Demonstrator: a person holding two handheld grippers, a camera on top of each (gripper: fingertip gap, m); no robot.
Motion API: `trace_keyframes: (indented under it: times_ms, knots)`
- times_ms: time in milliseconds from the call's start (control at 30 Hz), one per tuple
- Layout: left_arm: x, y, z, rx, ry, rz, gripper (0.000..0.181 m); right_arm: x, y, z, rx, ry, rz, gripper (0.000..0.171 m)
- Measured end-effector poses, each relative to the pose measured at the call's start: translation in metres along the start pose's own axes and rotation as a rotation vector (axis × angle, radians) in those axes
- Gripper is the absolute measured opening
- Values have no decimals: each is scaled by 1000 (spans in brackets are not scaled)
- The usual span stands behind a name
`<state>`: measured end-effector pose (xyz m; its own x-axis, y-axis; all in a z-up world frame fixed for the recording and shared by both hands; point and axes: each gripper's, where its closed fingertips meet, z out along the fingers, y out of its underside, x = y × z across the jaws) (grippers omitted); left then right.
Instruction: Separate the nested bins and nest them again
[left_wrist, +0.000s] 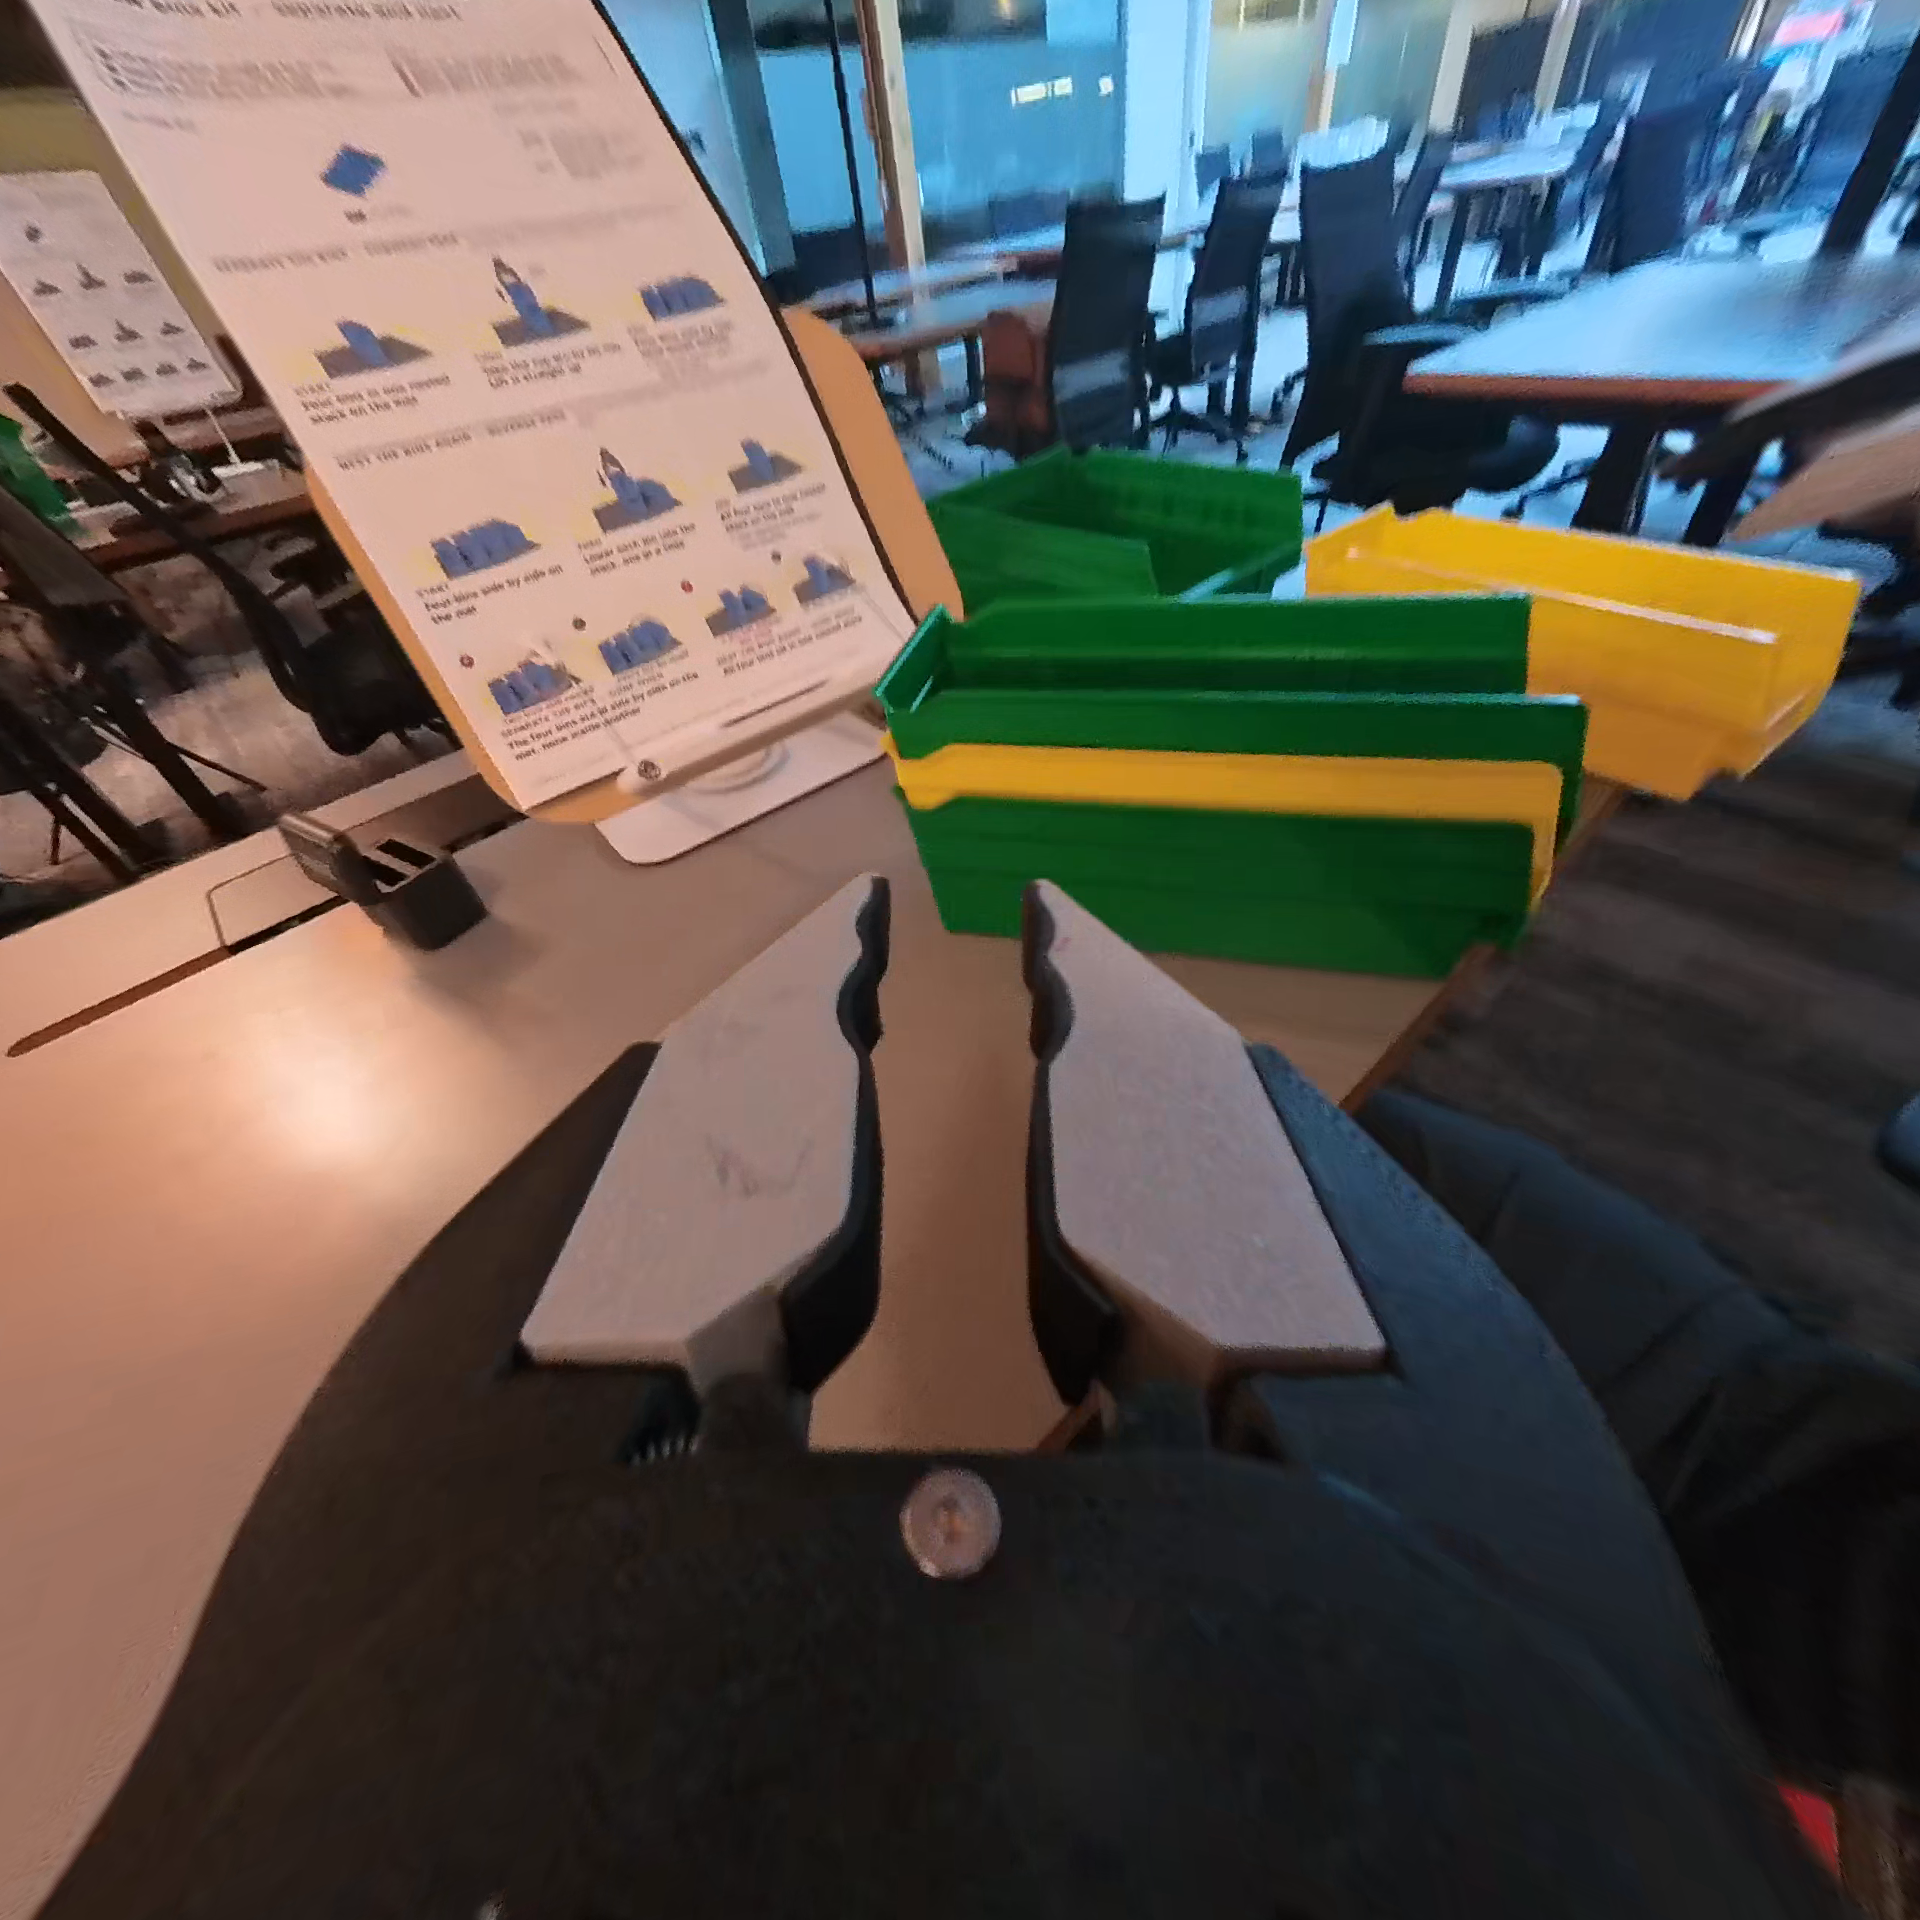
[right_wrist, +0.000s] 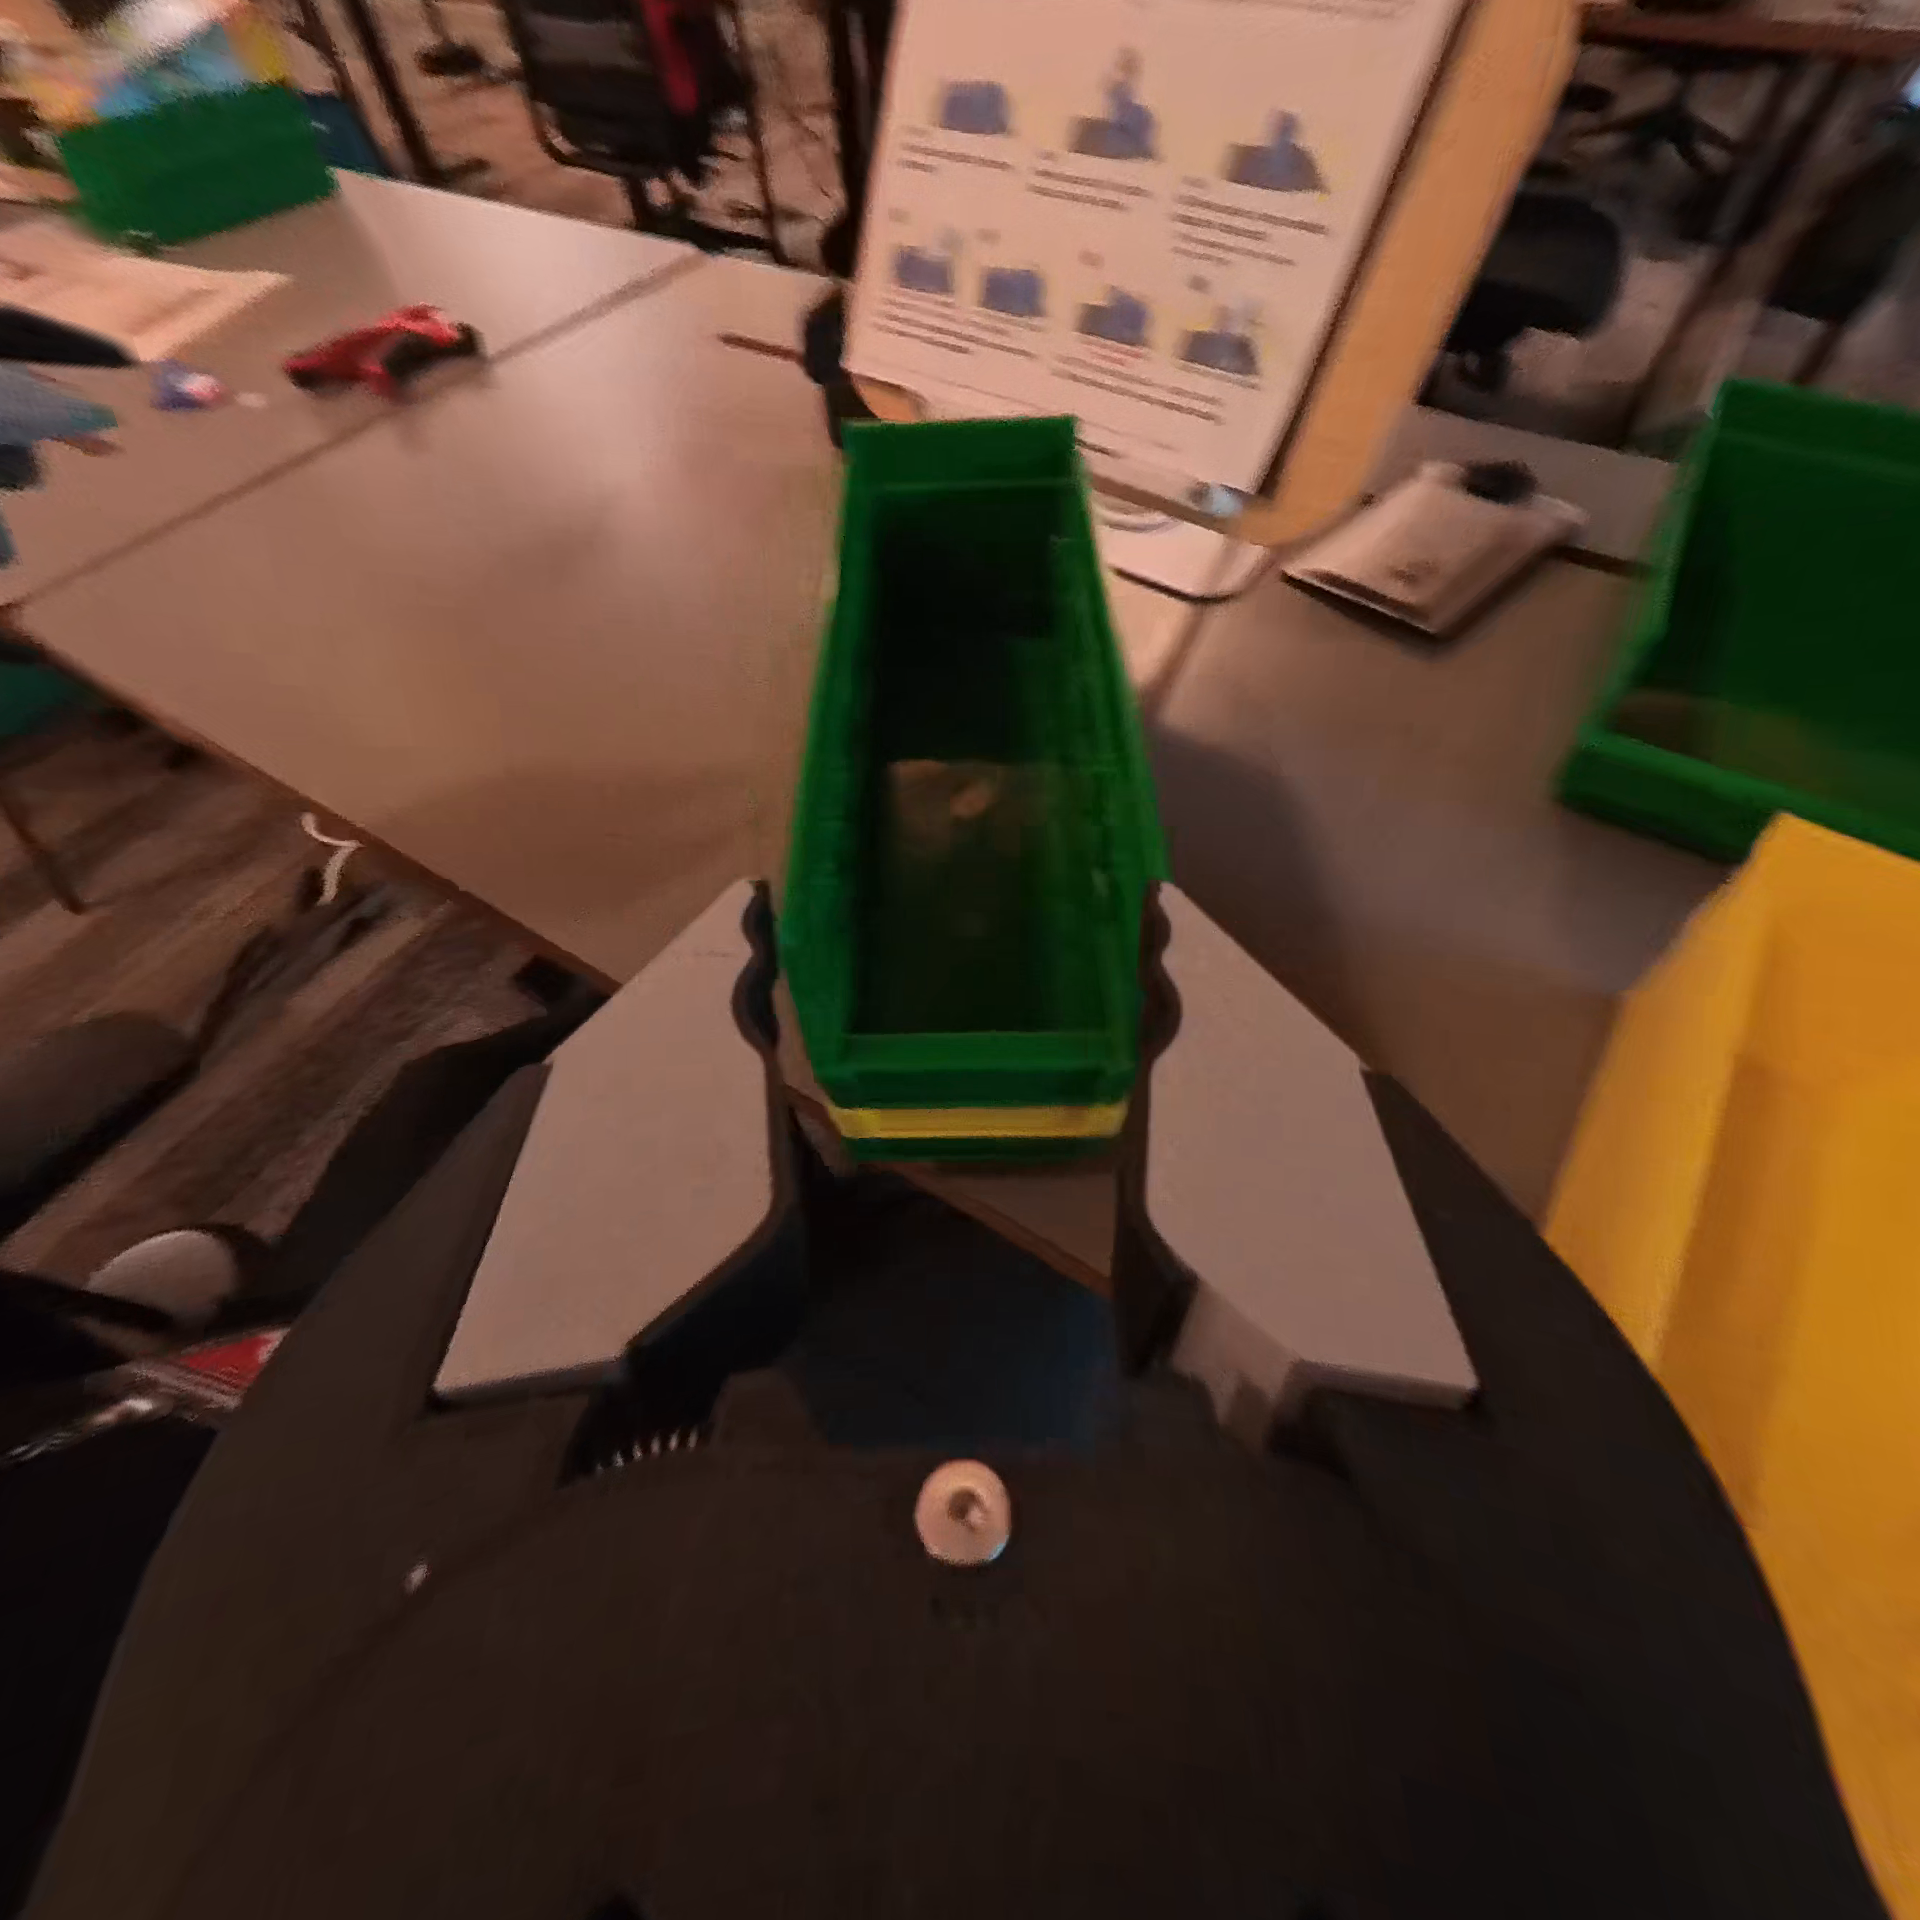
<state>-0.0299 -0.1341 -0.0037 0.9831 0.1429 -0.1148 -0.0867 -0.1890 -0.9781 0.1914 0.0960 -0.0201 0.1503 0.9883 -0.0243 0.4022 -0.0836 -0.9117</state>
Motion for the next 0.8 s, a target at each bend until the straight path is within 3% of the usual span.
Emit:
trace_keyframes:
  times_ms: [133, 467, 800]
  knots:
    - [-6, 3, 4, 2, -34, -22, 29, -30, -8, 1, 67, -68, -43, 68]
    - [3, 1, 27, 50, 32, -183, 39, -30, -2, -21, 108, -79, -66, 68]
    - [16, 3, 33, 40, 34, -102, 27, -29, 12, -8, 55, -114, -45, 72]
